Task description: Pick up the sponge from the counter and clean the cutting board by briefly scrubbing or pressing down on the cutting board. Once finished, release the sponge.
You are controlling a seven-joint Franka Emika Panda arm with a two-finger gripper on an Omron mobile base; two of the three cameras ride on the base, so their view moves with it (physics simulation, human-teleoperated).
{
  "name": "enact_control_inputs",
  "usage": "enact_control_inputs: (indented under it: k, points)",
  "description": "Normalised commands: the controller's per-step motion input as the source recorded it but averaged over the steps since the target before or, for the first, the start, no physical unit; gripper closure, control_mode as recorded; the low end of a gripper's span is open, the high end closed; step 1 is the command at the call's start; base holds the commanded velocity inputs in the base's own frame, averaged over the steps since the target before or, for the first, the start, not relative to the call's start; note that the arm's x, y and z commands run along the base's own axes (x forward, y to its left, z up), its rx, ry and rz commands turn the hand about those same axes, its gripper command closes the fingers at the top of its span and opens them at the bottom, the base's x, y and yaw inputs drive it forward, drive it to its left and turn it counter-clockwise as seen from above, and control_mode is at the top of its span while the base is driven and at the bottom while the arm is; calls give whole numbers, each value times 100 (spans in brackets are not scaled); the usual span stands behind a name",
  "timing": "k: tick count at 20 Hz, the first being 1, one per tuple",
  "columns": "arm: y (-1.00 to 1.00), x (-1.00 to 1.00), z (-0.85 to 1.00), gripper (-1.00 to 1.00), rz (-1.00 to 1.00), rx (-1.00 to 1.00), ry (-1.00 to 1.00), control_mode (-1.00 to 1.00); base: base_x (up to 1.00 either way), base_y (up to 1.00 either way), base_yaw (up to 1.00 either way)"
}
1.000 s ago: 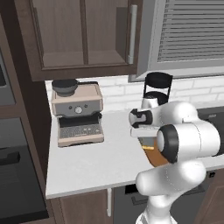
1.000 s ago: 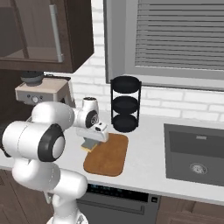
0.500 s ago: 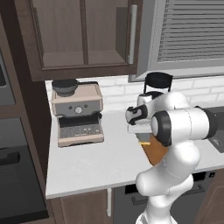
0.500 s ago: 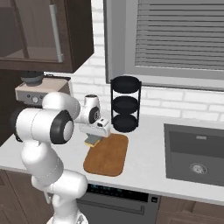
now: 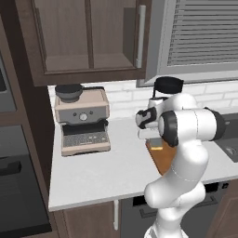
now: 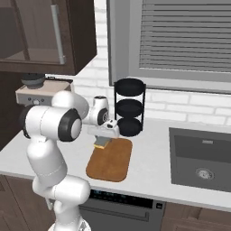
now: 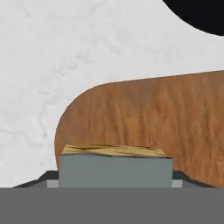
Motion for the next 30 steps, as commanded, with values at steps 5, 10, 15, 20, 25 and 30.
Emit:
enact_control_inputs:
  k: [5,10,15,20,25,30]
  points:
    - [-2,0,-31,100,4,-2,-1,-100,0,0,0]
    - [0,-7,-34,100,2,0,-3,-100,0,0,0]
    - [-7,-1,-23,100,0,0,-6,-100,0,0,0]
    - [-22,0,-9,100,0,0,-5,-100,0,0,0]
    - [-34,0,-1,100,0,-1,0,-100,0,0,0]
    - [-42,0,-6,100,2,-3,0,-100,0,0,0]
